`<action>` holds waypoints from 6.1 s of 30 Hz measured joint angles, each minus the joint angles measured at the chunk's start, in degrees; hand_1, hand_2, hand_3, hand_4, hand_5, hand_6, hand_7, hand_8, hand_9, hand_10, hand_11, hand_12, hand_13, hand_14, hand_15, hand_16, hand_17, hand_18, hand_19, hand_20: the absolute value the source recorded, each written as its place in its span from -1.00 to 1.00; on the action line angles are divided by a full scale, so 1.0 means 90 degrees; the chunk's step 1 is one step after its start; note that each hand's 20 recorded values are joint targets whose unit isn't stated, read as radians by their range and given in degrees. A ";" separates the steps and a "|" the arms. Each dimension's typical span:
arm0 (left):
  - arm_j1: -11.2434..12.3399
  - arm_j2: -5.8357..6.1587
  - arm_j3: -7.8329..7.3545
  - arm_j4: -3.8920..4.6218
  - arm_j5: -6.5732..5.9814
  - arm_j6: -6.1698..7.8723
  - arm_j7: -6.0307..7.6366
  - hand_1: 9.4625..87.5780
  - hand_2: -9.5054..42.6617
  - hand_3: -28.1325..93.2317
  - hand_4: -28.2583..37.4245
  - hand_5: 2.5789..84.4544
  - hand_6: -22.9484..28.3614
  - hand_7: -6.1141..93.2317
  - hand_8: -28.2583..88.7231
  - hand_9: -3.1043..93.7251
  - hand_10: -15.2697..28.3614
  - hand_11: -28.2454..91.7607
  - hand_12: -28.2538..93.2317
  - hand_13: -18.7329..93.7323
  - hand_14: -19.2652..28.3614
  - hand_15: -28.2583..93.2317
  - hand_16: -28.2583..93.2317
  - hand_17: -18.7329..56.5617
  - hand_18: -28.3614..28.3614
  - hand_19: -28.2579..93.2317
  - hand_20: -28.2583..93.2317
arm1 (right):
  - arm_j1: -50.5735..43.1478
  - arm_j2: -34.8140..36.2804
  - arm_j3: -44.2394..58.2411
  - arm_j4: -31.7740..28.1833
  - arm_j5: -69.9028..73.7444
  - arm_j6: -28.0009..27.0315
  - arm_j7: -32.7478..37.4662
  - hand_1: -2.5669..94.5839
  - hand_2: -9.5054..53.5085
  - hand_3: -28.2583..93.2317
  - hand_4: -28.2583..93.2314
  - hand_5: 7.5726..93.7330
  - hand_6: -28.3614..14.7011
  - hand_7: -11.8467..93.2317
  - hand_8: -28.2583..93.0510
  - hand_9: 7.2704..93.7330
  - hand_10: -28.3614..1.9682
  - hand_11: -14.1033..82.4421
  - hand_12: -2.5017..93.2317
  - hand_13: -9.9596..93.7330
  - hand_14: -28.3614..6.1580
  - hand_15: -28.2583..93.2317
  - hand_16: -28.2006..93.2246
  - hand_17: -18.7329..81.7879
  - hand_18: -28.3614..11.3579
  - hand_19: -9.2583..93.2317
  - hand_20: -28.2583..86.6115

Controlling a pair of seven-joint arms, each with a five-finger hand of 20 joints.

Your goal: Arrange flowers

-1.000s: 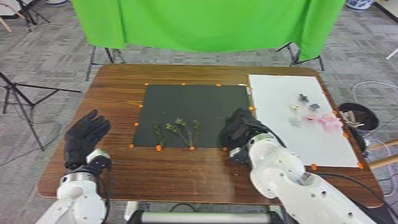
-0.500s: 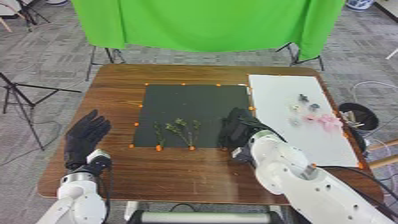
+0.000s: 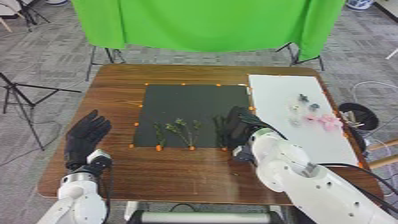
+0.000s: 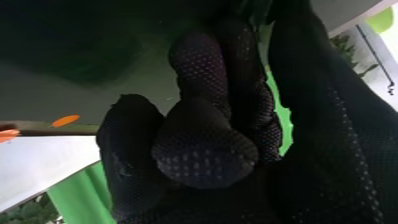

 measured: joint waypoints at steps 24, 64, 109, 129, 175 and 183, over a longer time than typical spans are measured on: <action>0.0008 -0.0010 0.0013 -0.0002 -0.0007 -0.0005 0.0010 -0.38 -0.48 0.63 -0.67 0.17 0.09 -0.55 -0.66 0.09 0.38 -0.14 -0.37 0.12 0.51 -0.14 -0.58 0.06 0.54 -0.13 -0.12 | -0.0254 0.0106 0.0680 -0.0263 -0.0303 -0.0318 0.0188 -0.24 -1.00 0.56 -0.56 0.48 0.11 -0.27 -0.64 0.72 -0.17 0.06 -0.43 0.99 0.45 0.43 -0.03 0.68 -0.30 1.00 0.44; 0.0031 -0.0001 0.0016 -0.0008 -0.0010 -0.0008 0.0037 -0.38 -0.47 0.63 -0.67 0.17 0.09 -0.55 -0.65 0.10 0.39 -0.14 -0.37 0.12 0.51 -0.14 -0.58 0.06 0.54 -0.13 -0.12 | -0.1498 0.1256 0.2507 -0.0160 -0.1323 -0.0673 0.0981 -0.16 -1.00 0.51 -0.70 0.40 0.26 -0.50 -0.64 0.66 -0.19 -0.14 -0.38 0.93 0.39 0.44 -0.06 0.61 -0.34 1.00 0.39; 0.0106 0.0492 -0.0431 -0.0132 0.1255 0.0638 -0.0338 0.00 -0.07 0.43 -0.92 0.38 0.03 -0.42 -0.44 0.24 0.32 -0.11 -0.37 0.18 0.44 -0.07 -0.60 -0.04 0.40 -0.21 -0.16 | 0.2533 0.0649 -0.1117 0.1053 -0.0464 0.0402 -0.0282 0.27 -1.00 0.46 -0.73 0.70 0.22 -0.44 -0.33 0.96 0.12 -0.28 -0.23 1.00 0.57 0.48 -0.13 0.76 -0.12 1.00 0.35; -0.0231 0.0498 -0.0107 0.0225 0.1004 0.1019 -0.0251 -0.03 0.06 0.61 -0.36 0.28 -0.06 -0.39 -0.66 0.19 0.29 -0.09 -0.38 0.17 0.43 -0.06 -0.60 -0.04 0.39 -0.21 -0.16 | 0.4750 -0.2478 -0.3019 0.3157 0.0215 -0.1000 -0.1331 0.24 -1.00 0.48 -0.75 0.67 0.29 -0.39 -0.36 0.94 0.14 -0.27 -0.23 1.00 0.55 0.47 -0.11 0.74 -0.15 1.00 0.37; -0.0474 0.0457 0.0207 0.0236 0.0740 0.0942 -0.0127 -0.18 -0.17 0.62 -0.48 0.25 0.00 -0.44 -0.55 0.18 0.33 -0.10 -0.37 0.15 0.49 -0.05 -0.60 -0.11 0.41 -0.19 -0.19 | 0.4082 -0.2818 -0.3832 0.2545 -0.1049 -0.1195 -0.1736 0.15 -1.00 0.50 -0.76 0.51 0.41 -0.34 -0.42 0.47 0.05 -0.44 -0.55 0.98 0.58 0.42 -0.04 0.68 -0.16 1.00 0.43; -0.0476 0.0457 0.0209 0.0236 0.0741 0.0931 -0.0135 -0.19 -0.18 0.62 -0.49 0.25 0.00 -0.44 -0.56 0.18 0.32 -0.10 -0.37 0.15 0.49 -0.05 -0.60 -0.12 0.41 -0.19 -0.19 | 0.4085 -0.2782 -0.3849 0.2551 -0.1094 -0.1205 -0.1725 0.14 -1.00 0.51 -0.76 0.47 0.40 -0.34 -0.42 0.44 0.06 -0.43 -0.56 0.97 0.58 0.42 -0.04 0.67 -0.15 1.00 0.43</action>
